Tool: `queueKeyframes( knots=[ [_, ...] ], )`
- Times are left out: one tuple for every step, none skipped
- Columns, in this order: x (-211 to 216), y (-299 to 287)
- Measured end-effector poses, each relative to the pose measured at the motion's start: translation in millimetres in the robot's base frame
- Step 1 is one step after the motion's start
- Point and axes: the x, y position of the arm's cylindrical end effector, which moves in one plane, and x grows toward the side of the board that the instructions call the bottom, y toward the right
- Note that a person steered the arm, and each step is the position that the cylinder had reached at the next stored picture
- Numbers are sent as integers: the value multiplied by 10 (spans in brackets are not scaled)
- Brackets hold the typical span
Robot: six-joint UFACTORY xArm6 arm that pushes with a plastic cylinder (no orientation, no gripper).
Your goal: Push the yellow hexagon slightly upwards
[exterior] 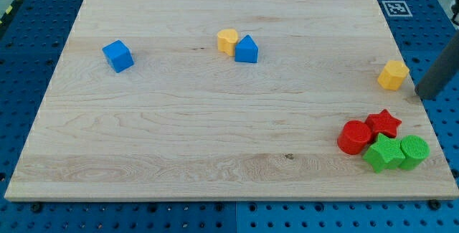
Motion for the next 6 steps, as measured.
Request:
queueKeyframes(
  knots=[
    [-111, -106],
    [-160, -151],
    [-190, -177],
    [-291, -190],
    [-205, -231],
    [-119, -418]
  ],
)
